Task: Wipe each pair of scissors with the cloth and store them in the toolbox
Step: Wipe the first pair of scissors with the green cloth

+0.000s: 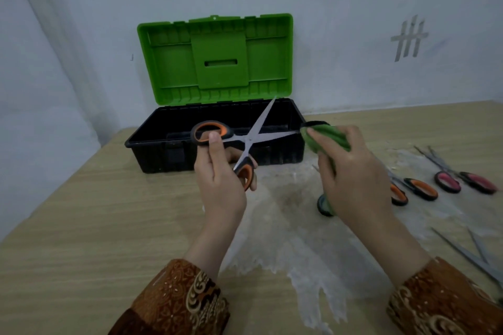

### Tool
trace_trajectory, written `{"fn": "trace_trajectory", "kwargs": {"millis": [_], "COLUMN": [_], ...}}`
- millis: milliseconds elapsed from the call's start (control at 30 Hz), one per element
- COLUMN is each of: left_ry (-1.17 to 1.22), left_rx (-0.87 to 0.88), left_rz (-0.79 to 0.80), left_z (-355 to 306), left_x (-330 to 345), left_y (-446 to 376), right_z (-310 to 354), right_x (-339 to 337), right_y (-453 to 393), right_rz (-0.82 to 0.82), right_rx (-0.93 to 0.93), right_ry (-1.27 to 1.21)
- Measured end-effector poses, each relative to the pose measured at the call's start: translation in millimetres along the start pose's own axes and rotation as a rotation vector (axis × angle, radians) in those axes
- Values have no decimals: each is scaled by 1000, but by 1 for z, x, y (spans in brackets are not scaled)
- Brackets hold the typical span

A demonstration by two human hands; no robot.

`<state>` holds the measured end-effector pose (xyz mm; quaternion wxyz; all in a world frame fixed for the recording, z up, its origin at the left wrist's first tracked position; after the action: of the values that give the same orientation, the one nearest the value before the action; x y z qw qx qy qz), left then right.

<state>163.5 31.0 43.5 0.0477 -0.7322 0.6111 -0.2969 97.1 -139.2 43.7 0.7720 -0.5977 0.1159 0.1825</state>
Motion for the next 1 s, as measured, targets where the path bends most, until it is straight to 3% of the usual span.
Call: {"fn": "trace_trajectory", "kwargs": {"millis": [100, 233, 400, 600, 833, 1000], "left_ry": [-37, -89, -41, -65, -60, -29], "left_rx": [10, 46, -4, 29, -9, -75], "left_rz": [25, 49, 88, 135, 318, 243], "left_z": [3, 6, 6, 5, 6, 11], "left_x": [3, 4, 5, 9, 15, 11], "left_y": [3, 6, 7, 10, 13, 9], "right_z": [13, 40, 13, 38, 1, 22], "right_x": [-3, 6, 5, 5, 7, 7], "right_y": [0, 10, 3, 10, 1, 8], "right_rz": [-50, 43, -11, 1, -50, -24], "right_rx": [-115, -317, -100, -347, -77, -256], "right_ry": [-89, -97, -59, -96, -26, -71]}}
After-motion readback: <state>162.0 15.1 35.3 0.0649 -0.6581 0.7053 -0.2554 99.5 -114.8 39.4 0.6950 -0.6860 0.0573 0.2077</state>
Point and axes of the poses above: each hand's wrist, its own y-axis away from the middle knuckle, its own x-axis out of the palm, z = x × y, the point moved 4 cm from there along -y, towards the middle knuckle, and after that the axes turned 11 degrees about -z, right-handed, at the moved point
